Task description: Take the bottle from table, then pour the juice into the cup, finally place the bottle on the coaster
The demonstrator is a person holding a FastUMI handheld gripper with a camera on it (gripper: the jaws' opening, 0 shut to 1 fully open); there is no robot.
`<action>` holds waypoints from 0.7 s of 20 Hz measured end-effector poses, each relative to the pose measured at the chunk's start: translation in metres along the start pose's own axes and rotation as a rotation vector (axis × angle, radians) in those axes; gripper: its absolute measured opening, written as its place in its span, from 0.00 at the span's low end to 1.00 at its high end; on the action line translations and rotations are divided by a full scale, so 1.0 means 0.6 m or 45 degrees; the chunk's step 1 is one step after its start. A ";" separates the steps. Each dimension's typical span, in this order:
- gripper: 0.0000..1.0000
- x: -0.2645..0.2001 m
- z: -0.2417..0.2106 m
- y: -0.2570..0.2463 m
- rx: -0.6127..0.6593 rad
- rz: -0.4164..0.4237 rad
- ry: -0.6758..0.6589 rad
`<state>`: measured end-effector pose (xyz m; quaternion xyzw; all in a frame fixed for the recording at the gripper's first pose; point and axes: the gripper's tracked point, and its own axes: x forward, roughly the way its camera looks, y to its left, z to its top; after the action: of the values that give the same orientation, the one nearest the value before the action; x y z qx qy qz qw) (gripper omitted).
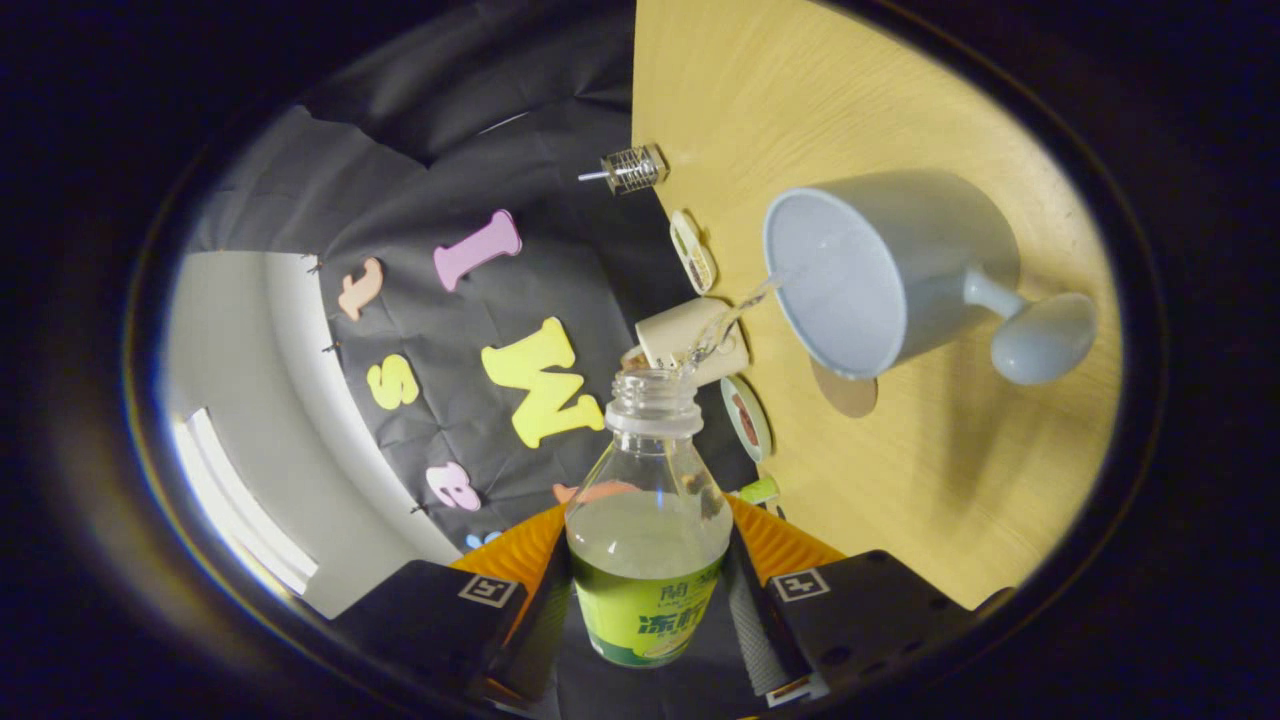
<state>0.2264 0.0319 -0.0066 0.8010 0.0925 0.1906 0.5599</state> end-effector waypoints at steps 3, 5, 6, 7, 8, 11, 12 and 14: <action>0.77 -0.006 -0.004 0.004 0.035 0.018 0.006; 0.77 -0.007 0.004 0.006 0.080 0.032 -0.020; 0.77 -0.005 0.004 0.002 0.086 0.022 -0.020; 0.77 -0.010 0.000 -0.003 0.089 0.010 -0.014; 0.77 -0.012 -0.001 -0.003 0.094 0.009 -0.003; 0.77 -0.016 -0.003 0.012 0.133 0.034 0.010; 0.77 -0.018 -0.004 0.013 0.143 0.033 0.014; 0.77 -0.012 -0.006 0.009 0.158 0.025 0.021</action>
<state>0.2181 0.0306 -0.0018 0.8334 0.1011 0.1967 0.5065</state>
